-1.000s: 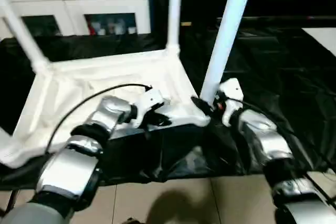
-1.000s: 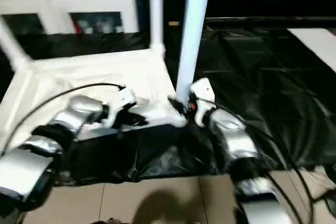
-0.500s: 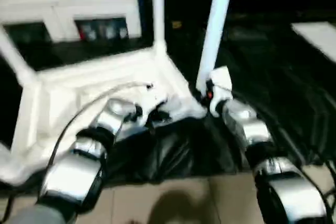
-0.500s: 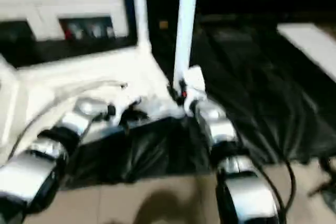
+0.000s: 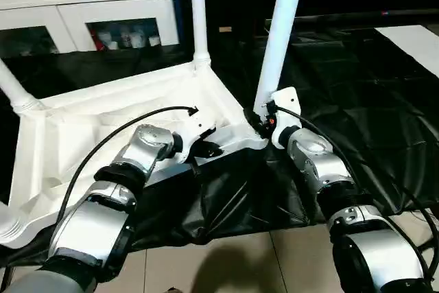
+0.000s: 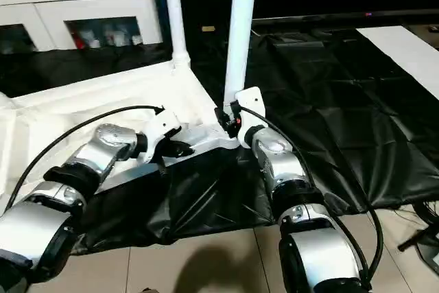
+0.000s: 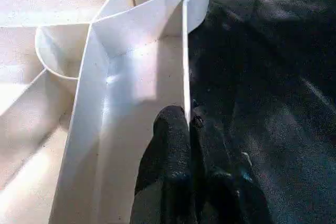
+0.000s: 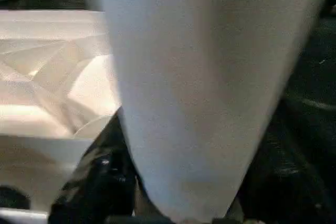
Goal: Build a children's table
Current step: Insert table leg to table base, then rotate leg to tighten
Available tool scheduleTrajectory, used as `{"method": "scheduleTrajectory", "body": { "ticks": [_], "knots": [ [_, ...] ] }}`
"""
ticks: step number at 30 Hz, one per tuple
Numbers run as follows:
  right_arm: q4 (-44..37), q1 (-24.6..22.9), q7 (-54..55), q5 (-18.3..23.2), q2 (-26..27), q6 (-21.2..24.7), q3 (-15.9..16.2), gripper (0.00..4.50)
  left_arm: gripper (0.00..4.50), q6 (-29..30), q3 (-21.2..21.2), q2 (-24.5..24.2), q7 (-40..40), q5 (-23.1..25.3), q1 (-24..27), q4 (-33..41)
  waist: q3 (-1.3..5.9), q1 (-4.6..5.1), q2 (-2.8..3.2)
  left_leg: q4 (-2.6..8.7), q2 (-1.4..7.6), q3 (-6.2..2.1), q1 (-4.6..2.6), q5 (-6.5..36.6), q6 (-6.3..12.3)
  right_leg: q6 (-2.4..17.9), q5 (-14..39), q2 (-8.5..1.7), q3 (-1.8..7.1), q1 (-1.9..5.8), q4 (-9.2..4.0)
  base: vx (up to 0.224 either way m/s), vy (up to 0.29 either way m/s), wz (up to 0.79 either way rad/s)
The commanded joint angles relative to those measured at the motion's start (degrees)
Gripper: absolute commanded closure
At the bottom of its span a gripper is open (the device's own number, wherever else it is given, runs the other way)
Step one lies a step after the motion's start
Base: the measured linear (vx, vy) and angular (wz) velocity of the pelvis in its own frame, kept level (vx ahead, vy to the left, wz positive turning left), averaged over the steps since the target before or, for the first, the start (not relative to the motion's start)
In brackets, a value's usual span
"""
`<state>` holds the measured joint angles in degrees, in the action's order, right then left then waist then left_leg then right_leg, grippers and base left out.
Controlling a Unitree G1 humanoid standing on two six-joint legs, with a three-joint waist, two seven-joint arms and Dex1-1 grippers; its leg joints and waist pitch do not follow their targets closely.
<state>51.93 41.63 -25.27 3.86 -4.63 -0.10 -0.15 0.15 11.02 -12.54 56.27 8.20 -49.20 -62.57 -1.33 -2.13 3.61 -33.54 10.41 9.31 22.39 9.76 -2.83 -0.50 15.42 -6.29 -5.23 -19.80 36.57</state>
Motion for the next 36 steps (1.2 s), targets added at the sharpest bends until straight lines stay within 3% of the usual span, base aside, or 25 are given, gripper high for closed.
{"method": "scheduleTrajectory", "body": {
  "ticks": [1, 7, 11, 14, 23, 26, 27, 29, 36],
  "knots": [
    [4.14, -2.31, -4.61, -0.38, 4.24, 2.95, 3.17, 1.65, 4.50, -2.09, -0.37, 1.78, -0.12, -1.32, -0.50, 3.17, 2.52, 0.04, -0.13, 4.19, 2.68, -0.73, -0.83, 13.15, 4.57, 16.21, -3.99, -3.10, 2.63, 1.57, -4.81, 0.000, 0.000, 0.00],
    [3.64, -1.66, -7.52, -0.26, 3.44, 1.51, 3.15, 1.19, 4.50, -4.54, -0.44, 0.67, 3.50, -2.32, 0.35, 4.45, 2.56, 0.06, 0.00, 4.24, 2.87, -0.56, -0.88, 12.94, 5.01, 16.47, -3.89, -3.02, 2.57, 1.51, -4.76, 0.000, 0.000, 0.00],
    [3.18, -1.66, -8.55, -0.76, 2.59, 0.80, 3.70, 0.80, 4.50, -5.55, -0.31, 0.09, 5.60, -2.68, 0.67, 4.91, 2.88, -0.04, 0.06, 3.76, 2.80, -0.40, -0.81, 8.35, 6.81, 16.98, -9.99, -3.01, 2.43, 1.67, -4.30, 0.000, 0.000, 0.00],
    [2.61, -1.86, -9.44, -0.96, 2.00, 0.50, 3.85, 0.80, 4.50, -6.30, -0.07, -0.29, 6.81, -2.73, 0.87, 5.21, 3.14, -0.26, 0.08, 3.24, 2.74, -0.31, -0.74, 5.13, 8.78, 17.54, -15.55, -3.01, 2.25, 1.63, -3.80, 0.000, 0.000, 0.00],
    [-3.50, -4.50, -22.29, 1.10, -3.12, 0.25, 4.30, 0.80, 4.50, -8.78, 1.81, -3.05, 15.73, -2.55, 1.76, 5.74, 3.60, -1.29, 0.23, 2.33, 3.11, -0.35, -0.59, 1.24, 12.23, 17.83, -20.92, -2.87, 1.89, 1.21, -2.91, 0.000, 0.000, 0.00],
    [-6.90, -6.20, -27.73, 1.89, -5.33, 0.87, 5.37, 0.80, 4.50, -9.45, 2.10, -3.87, 18.06, -2.65, 1.72, 5.53, 3.52, -1.55, 0.26, 2.22, 3.18, -0.30, -0.52, 1.52, 12.63, 18.14, -20.02, -2.88, 1.80, 1.08, -2.87, 0.000, 0.000, 0.00],
    [-7.94, -6.73, -29.32, 2.03, -6.04, 1.04, 5.78, 0.80, 4.50, -9.52, 2.14, -4.08, 18.81, -2.73, 1.70, 5.49, 3.50, -1.69, 0.53, 2.22, 3.24, -0.33, -0.54, 1.81, 12.48, 18.12, -19.49, -2.98, 1.81, 1.07, -2.87, 0.000, 0.000, 0.00],
    [-10.87, -8.15, -33.68, 2.55, -8.08, 2.19, 6.97, 0.80, 4.50, -9.93, 2.33, -4.57, 20.92, -2.90, 1.63, 5.53, 3.44, -1.98, 0.32, 2.18, 3.21, -0.25, -0.51, 2.68, 12.12, 18.05, -18.65, -2.99, 1.92, 1.15, -3.01, 0.000, 0.000, 0.00],
    [-17.15, -10.95, -42.39, 2.52, -12.77, 4.00, 9.65, 0.80, 4.50, -11.22, 2.85, -5.31, 25.52, -3.12, 1.19, 5.02, 3.39, -2.95, 0.54, 2.23, 3.30, -0.20, -0.50, 3.62, 10.69, 18.08, -16.82, -3.10, 2.06, 1.05, -3.04, 0.000, 0.000, 0.00]
  ]
}}
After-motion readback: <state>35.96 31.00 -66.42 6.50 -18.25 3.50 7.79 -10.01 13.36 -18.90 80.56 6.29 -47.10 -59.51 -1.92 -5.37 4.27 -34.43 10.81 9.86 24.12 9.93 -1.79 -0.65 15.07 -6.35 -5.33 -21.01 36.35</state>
